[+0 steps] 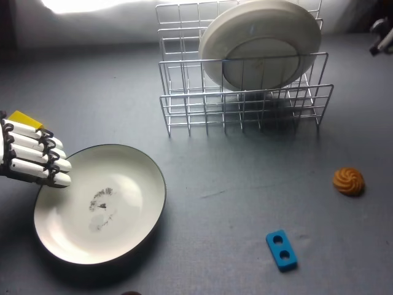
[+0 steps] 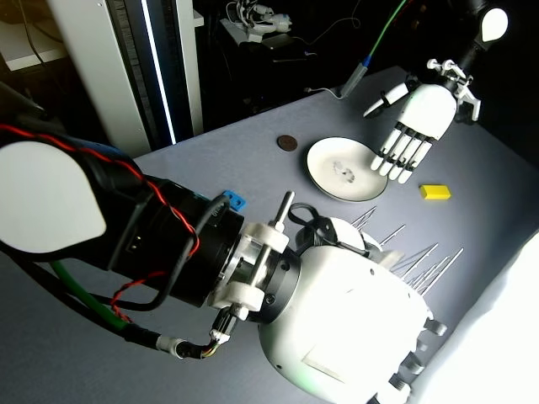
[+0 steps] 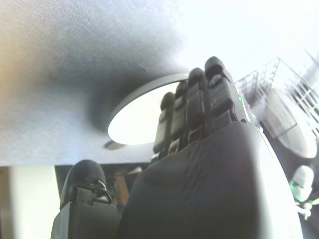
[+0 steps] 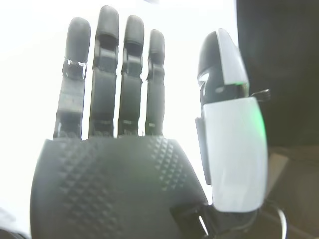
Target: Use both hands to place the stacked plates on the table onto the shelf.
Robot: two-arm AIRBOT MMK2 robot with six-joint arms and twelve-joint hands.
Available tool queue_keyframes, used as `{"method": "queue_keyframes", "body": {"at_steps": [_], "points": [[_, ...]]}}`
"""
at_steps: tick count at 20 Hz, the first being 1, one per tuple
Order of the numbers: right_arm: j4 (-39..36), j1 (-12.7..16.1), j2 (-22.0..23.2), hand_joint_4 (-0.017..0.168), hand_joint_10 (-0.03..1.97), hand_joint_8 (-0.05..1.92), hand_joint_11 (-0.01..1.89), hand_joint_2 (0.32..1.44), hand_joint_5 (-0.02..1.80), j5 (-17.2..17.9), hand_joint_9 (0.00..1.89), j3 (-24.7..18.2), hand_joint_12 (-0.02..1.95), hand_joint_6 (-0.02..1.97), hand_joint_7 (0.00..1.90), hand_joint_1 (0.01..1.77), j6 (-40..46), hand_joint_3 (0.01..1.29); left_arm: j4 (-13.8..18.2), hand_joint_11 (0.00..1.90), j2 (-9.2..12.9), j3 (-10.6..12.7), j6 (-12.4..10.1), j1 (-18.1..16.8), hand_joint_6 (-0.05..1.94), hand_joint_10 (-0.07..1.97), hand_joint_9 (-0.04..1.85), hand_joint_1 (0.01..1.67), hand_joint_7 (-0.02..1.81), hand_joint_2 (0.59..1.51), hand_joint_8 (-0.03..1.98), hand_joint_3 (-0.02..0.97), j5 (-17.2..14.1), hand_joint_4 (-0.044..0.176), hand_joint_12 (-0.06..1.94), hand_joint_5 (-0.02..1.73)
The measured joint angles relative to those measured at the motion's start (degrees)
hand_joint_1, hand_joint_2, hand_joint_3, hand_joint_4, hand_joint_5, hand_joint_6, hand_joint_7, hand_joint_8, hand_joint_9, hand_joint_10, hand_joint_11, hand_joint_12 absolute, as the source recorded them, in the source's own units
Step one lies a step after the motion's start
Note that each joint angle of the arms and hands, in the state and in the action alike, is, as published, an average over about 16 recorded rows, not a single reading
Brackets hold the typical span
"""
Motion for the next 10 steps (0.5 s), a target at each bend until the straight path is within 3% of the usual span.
{"method": "queue_keyframes", "body": {"at_steps": [4,10], "points": [[-2.87,2.93,0.69,-0.003,0.00,0.02,0.16,1.08,0.52,2.55,0.54,-1.70,0.99,0.02,0.55,0.86,-4.73,0.01,-0.72,0.02,-0.18,-0.08,-0.48,1.24,0.02,0.01,0.09,0.02,0.06,1.121,-0.01,0.012,0.30,0.001,0.14,0.08],[-6.91,7.05,2.12,-0.002,0.00,0.02,0.02,1.01,0.23,5.03,0.22,-8.32,0.52,0.02,0.23,0.91,-15.53,0.01,-2.27,0.02,-0.46,-0.46,-1.68,3.97,0.01,0.02,0.09,0.02,0.04,1.121,-0.02,0.013,1.24,0.000,0.15,0.09]]}}
